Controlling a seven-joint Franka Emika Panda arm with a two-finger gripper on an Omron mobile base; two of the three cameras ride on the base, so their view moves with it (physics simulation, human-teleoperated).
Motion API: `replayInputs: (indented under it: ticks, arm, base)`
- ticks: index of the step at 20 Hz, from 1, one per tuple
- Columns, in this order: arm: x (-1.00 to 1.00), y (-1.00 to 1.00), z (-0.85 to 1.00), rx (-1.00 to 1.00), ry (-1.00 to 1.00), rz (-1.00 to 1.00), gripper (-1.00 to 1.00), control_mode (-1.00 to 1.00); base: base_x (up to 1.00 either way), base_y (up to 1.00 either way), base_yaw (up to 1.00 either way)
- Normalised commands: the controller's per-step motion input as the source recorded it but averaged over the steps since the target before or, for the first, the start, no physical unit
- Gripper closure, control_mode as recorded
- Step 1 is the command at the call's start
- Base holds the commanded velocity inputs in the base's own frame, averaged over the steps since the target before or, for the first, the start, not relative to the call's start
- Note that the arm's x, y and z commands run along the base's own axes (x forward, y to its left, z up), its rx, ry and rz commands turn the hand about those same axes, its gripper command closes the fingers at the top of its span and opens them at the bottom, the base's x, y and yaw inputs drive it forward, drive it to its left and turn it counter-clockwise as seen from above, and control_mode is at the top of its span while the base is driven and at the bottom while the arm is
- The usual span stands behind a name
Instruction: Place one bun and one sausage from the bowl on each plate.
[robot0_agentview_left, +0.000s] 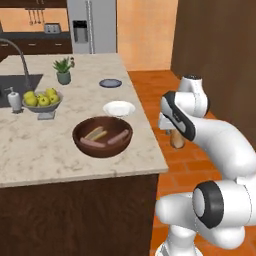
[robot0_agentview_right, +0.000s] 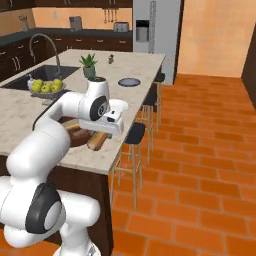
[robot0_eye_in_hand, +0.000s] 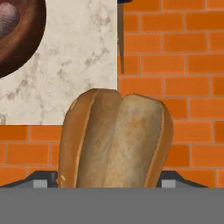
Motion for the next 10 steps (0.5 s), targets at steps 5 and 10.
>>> replayInputs:
  ticks: [5, 10]
  arm:
    - [0.00, 0.00, 0.00, 0.00, 0.00, 0.00, 1.00, 1.00]
    - [0.00, 0.00, 0.00, 0.00, 0.00, 0.00, 1.00, 1.00]
  base:
    - [0.00, -0.99, 0.54]
    - [0.00, -0.86, 0.70]
